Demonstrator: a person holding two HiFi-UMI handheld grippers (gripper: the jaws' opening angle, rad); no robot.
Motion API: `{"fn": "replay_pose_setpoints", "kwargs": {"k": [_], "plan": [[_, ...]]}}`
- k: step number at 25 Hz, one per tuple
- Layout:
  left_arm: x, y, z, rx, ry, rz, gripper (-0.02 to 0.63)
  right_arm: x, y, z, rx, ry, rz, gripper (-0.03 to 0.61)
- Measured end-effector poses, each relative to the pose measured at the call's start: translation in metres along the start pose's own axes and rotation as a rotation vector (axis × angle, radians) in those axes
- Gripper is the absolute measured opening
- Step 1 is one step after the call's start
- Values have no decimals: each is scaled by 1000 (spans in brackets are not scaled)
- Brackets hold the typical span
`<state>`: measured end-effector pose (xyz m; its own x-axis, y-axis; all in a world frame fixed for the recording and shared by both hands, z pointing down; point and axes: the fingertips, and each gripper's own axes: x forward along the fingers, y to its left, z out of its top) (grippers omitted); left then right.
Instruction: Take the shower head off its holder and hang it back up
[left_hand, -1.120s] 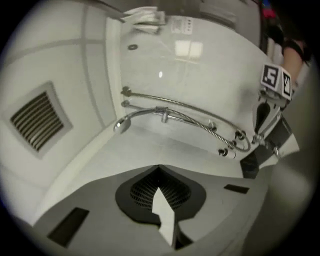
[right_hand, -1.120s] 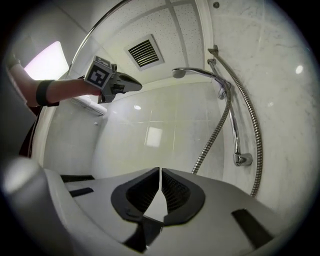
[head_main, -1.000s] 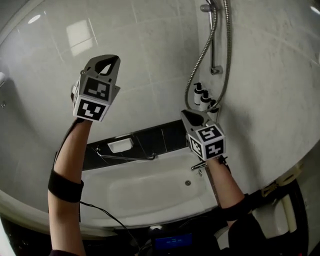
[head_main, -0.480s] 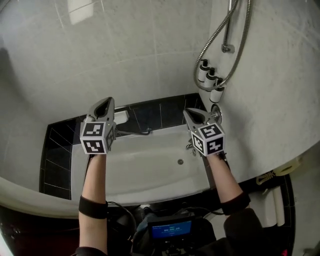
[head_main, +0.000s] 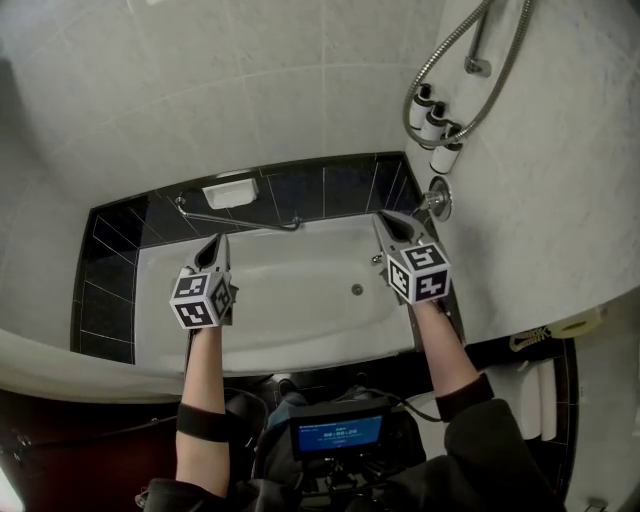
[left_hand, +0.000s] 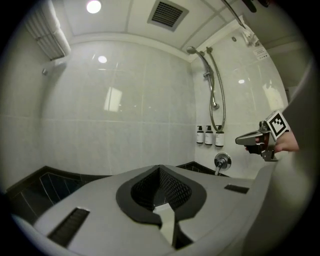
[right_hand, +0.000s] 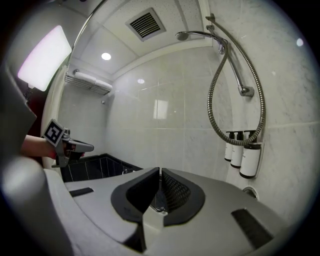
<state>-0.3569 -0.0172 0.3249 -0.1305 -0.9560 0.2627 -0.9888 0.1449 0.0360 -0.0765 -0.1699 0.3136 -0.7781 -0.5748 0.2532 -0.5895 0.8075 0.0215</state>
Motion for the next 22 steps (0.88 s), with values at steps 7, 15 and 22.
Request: {"fn": "replay_pose_setpoints", "kwargs": {"k": [7, 15, 22], "plan": [[-17, 7, -28, -15, 12, 47, 7, 1, 4, -26, 20, 35, 4, 28], [-23, 8, -41, -6, 34, 54, 7, 2, 4, -29, 20, 41, 7, 28], [-21, 0, -27, 8, 17, 41, 7, 0, -1, -32, 18, 46, -3, 28]]}}
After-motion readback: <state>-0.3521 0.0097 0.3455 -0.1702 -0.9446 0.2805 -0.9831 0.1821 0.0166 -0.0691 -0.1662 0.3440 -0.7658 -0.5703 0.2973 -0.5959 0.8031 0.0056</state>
